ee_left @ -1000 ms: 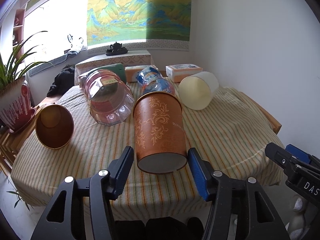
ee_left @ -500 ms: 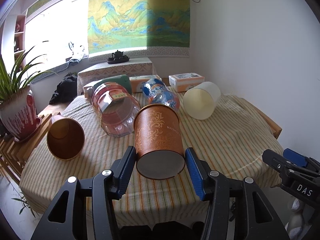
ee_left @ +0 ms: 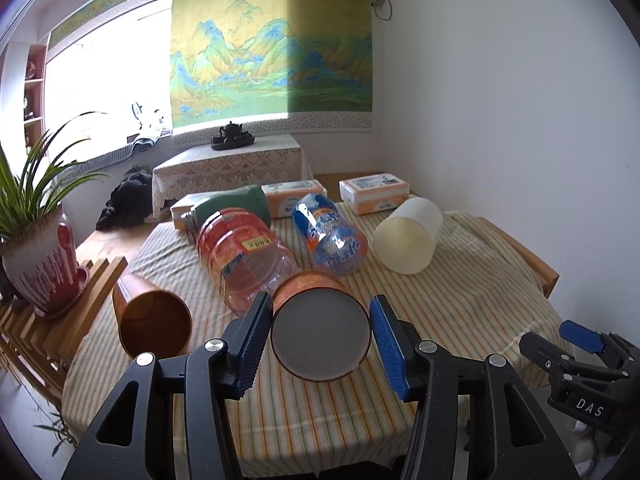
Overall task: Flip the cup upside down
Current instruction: 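Rotate the orange cup with the left gripper and set it rim-down on the table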
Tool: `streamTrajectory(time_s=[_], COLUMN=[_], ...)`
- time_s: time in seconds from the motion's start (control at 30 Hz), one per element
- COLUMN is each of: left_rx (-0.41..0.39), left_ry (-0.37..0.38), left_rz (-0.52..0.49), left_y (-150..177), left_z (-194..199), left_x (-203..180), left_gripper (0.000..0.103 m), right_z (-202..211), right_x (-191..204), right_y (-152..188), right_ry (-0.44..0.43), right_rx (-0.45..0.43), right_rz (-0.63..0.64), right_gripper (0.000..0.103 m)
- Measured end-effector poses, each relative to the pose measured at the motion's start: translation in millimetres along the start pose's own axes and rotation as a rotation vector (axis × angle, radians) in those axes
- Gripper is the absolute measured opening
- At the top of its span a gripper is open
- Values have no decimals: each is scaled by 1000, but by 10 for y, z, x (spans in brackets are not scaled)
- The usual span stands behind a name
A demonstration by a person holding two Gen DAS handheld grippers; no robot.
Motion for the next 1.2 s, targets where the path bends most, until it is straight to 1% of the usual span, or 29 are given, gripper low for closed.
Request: streamTrajectory(time_s=[0.13,0.17,0.2,0.27,0.37,0.43,0.63,0.9,1.2], left_rx=[-10,-9,5,29,20,28,29,49,52], left_ry=[12,12,12,50,26,47,59,46,58], left_rz=[-8,-9,-12,6,-9,7,14,76,91], left_y=[-97,-121,-128,-144,-155,-169,-163,-122,-113], left_z=[-11,-29,-60,-135,-232,-251,-261,-325,-349], left_x=[17,20,20,19,46,77,139,373,477], left_gripper=[53,32,25,24,25,26,26,26,26], right_z=[-1,-3,-4,0,-11,-12,-94,-129,-159], right_x=[31,38,39,50,69,84,166,332,500], right_y=[-1,-4,-9,-26,-46,-43,-47,-87,-107], right_ry=[1,2,2,6,8,12,13,2,-8], right_rx=[0,1,0,-3,-3,-2,12,10,9], right_rz=[6,7,8,10,14,18,30,63,92], right_gripper=[76,76,76,76,76,76,76,76,76])
Point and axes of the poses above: each gripper's, at about its wrist camera, not at the fingertips, and z roughly against the way its jaws point, x to its left, y to its underside, the point moved 7 cm from there along -z, roughly the way its jaws point, and after that the axes turned 1 degree about z, right-handed, at the moved point
